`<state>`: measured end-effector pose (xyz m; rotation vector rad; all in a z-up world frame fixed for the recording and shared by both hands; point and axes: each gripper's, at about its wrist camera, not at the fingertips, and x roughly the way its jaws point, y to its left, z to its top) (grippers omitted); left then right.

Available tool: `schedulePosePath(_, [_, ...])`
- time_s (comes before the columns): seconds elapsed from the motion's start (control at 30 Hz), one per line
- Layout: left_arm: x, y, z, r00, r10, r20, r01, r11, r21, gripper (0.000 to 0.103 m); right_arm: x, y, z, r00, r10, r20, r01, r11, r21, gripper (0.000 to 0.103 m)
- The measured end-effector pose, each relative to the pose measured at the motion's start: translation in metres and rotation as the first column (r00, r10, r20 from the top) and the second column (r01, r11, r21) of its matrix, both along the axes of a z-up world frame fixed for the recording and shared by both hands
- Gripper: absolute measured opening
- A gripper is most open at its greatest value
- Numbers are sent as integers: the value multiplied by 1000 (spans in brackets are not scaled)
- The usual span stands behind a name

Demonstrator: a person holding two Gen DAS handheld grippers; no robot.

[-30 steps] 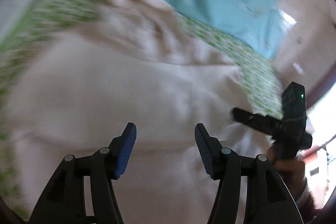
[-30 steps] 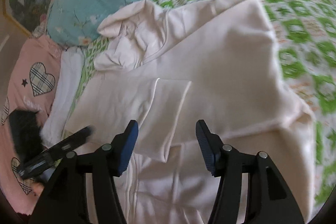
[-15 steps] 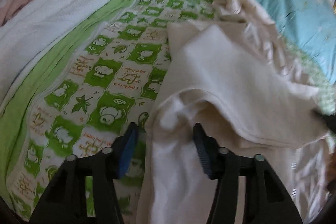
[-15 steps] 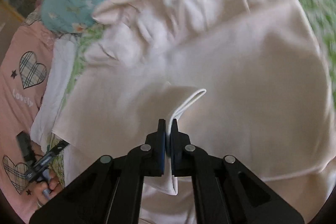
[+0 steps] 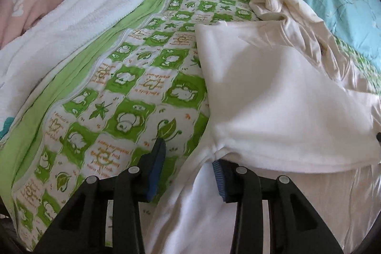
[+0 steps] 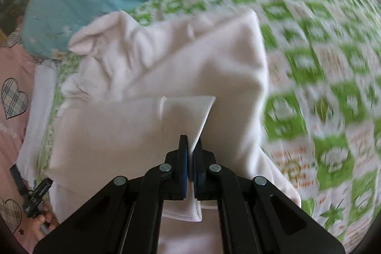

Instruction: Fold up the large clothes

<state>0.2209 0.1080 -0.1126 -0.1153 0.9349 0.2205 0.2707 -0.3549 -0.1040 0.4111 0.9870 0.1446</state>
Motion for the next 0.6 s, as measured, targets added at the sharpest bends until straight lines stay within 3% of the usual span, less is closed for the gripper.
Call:
schedulePosePath(0.13, [-5,15,2,999,-25,-25,23,998,-64,41,-3,-1,1,1000,-20,4,20,1000,7,4])
schedulePosePath(0.23, [-18,26,9,998,-37,-53,33,997,-75,41,-14,-4,18,997,-78,21,79,994,-73,7])
schedulePosePath(0.3, [-29,35,18,998,-54,-40,48,988,-148,38,-23,-4,31,993,-95,66,101,990,-95,7])
schedulePosePath(0.37, [-31,36,31,996,-89,7,88,964,-250,37,-31,2,43,992,-52,115,57,998,-40,7])
schedulePosePath(0.5, [-8,9,52,971,-206,120,237,881,-410,38,-22,37,40,990,108,93,-111,993,33,7])
schedulePosePath(0.6, [14,-12,38,968,-236,86,251,894,-372,38,-11,67,27,979,193,68,-196,979,48,7])
